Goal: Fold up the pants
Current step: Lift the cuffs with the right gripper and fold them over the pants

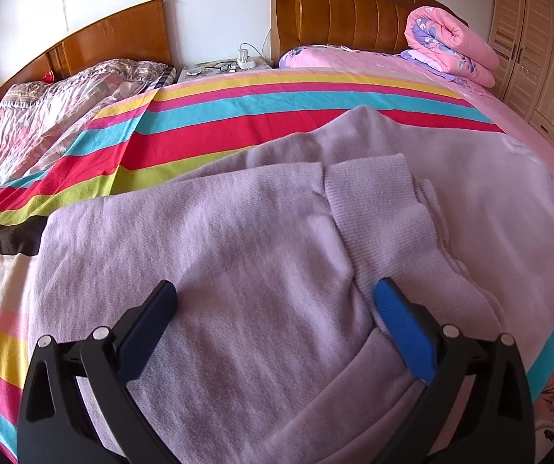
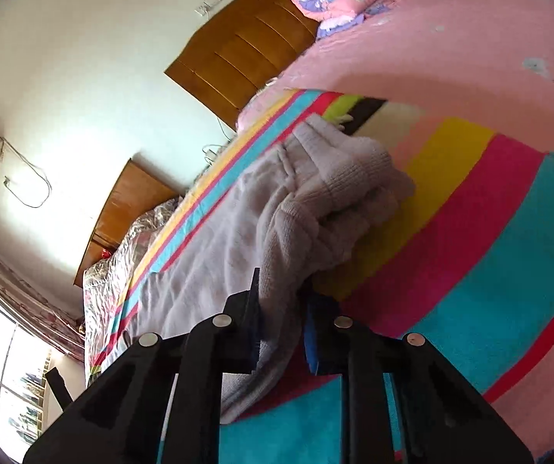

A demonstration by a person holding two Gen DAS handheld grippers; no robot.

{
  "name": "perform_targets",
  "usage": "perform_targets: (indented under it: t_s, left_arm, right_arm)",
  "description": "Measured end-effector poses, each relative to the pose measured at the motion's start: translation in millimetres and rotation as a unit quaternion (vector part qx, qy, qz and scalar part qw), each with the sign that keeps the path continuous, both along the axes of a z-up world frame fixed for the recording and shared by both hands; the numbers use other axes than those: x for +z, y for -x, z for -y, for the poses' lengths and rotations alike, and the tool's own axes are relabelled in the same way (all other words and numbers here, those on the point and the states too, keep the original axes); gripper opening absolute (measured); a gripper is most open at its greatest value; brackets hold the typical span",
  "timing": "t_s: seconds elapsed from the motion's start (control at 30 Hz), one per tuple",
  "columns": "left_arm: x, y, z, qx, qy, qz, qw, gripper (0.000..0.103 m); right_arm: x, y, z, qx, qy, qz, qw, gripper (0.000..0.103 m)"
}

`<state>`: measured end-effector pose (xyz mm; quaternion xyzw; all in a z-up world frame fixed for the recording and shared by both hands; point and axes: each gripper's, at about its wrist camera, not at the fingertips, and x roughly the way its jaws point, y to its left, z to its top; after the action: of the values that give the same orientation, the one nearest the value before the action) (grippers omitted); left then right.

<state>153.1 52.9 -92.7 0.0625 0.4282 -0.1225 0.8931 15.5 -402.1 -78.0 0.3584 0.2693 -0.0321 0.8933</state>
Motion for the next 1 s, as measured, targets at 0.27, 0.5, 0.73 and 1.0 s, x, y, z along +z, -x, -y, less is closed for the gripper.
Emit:
perform_targets:
  t_s: [0.27, 0.5, 0.73, 1.0]
  left_arm:
    - [89.7, 31.2, -86.1, 0.105, 0.040, 0.112, 0.9874, 0.101]
    - [89.7, 57.9, -170.6, 0.185, 0.087, 0.089, 0.9749, 0.101]
    - [44.9, 75.1, -189.0, 0.140, 0.190, -0.003, 0.9718, 0.101]
    - [34.6, 76.9, -170.9, 0.128, 0.195, -0.009, 0.9724, 0.101]
  right_arm:
    - [134.9, -35.8, -213.9, 0.236, 0.340, 0.124, 0.902, 0.020]
    - [36.1, -8.1, -419.3, 0.513, 0.494, 0.102, 0.694, 0.020]
    - [1.3, 0.8, -428.4, 0.564, 0.491, 0.075, 0.660, 0.035]
    - [24.1, -27.5, -420.9, 0.572, 0.395, 0.058, 0.717, 0.038]
